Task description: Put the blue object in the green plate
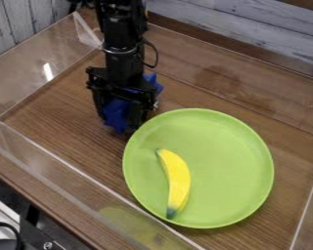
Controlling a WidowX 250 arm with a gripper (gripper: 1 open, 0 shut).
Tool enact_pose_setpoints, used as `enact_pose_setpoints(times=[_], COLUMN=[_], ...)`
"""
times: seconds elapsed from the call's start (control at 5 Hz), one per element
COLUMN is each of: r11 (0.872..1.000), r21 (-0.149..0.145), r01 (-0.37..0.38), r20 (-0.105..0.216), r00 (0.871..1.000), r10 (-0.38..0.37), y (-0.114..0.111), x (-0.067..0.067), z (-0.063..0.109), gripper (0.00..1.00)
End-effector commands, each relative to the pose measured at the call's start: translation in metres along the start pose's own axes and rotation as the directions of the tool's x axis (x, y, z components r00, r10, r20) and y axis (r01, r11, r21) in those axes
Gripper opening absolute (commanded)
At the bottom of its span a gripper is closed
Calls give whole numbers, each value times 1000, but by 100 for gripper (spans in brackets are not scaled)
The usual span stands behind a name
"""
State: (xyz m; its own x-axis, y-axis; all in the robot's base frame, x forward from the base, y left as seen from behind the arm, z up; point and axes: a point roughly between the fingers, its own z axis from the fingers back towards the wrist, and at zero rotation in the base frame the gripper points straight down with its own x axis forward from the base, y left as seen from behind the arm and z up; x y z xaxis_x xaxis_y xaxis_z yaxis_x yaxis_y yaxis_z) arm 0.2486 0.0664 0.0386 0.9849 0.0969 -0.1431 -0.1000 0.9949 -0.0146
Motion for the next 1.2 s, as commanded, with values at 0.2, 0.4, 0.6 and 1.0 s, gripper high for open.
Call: enact_pose_setpoints(times=[0.2, 0.4, 0.6, 1.0], r11=[999, 999, 999, 998], r21=[36, 43, 51, 62], r01=[8, 8, 8, 16], r20=[84, 84, 89, 106], r00=[996, 996, 996, 994], r10=[-11, -12, -13, -22], y=[-4, -6, -10, -29], x=[7, 6, 4, 1], z=[35, 41, 47, 64], gripper=[0, 0, 0, 0])
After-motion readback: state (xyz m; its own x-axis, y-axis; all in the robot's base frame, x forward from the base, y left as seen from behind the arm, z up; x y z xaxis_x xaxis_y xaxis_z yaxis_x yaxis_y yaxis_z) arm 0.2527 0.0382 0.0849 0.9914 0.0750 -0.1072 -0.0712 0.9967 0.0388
